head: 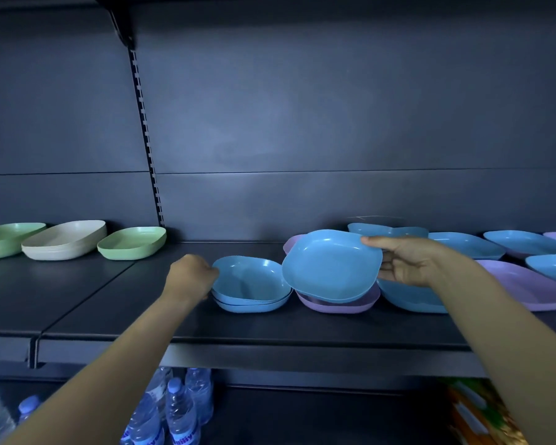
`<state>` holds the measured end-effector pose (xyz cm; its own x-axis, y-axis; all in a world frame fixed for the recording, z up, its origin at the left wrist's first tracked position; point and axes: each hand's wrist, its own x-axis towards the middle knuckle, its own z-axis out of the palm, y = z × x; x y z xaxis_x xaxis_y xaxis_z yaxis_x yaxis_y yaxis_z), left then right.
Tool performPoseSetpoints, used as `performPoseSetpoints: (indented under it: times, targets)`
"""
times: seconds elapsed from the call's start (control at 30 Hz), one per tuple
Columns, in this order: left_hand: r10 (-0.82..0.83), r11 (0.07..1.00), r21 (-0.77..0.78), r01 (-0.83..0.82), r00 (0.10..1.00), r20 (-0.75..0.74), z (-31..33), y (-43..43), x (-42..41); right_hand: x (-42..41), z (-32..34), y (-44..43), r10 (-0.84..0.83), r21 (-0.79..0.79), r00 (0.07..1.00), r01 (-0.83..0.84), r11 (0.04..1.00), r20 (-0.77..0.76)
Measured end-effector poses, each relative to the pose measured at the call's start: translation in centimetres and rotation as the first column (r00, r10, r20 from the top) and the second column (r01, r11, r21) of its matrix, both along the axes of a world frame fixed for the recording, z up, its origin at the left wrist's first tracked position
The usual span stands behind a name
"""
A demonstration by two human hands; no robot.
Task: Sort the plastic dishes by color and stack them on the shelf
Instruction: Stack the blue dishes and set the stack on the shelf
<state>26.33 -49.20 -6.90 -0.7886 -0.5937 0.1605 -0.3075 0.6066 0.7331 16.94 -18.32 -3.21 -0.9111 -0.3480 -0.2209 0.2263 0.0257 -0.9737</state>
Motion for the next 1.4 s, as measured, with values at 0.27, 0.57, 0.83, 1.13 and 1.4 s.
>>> performPoseSetpoints:
  times: [0.27, 0.57, 0.83, 1.13, 1.4]
  targets:
    - [-0.078, 0.99, 0.126, 0.064, 0.991, 0.109, -1.3, -0.5, -0.3, 0.2, -0.7, -1.1, -0.021, 0.084, 0.999, 0.024, 0.996, -0.036]
    - [-0.154, 0.892, 0.438, 0.109, 0.986, 0.067, -0.5, -0.8, 0.0, 1.3, -1.3, -0.6, 0.001, -0.069, 1.0, -0.002, 0.998, -0.008]
    - [-0.162, 0.883, 0.431, 0.185, 0.983, -0.088, 2.8, -0.9, 1.4, 0.7, 0.7, 3.3, -0.195, 0.053, 0.975, 0.201, 0.978, -0.108]
    - [-0.267, 0.848, 0.443, 0.292, 0.956, -0.119, 4.1, 5.4, -1.1, -2.4, 2.4, 9.1, -0.266, 0.347, 0.92, 0.359, 0.867, -0.287]
    - [-0.219, 0.846, 0.463, 0.265, 0.964, -0.152, 3.8, 9.8, -4.0, -6.0, -0.4, 9.9, 0.012, 0.682, 0.873, 0.372, 0.629, -0.487]
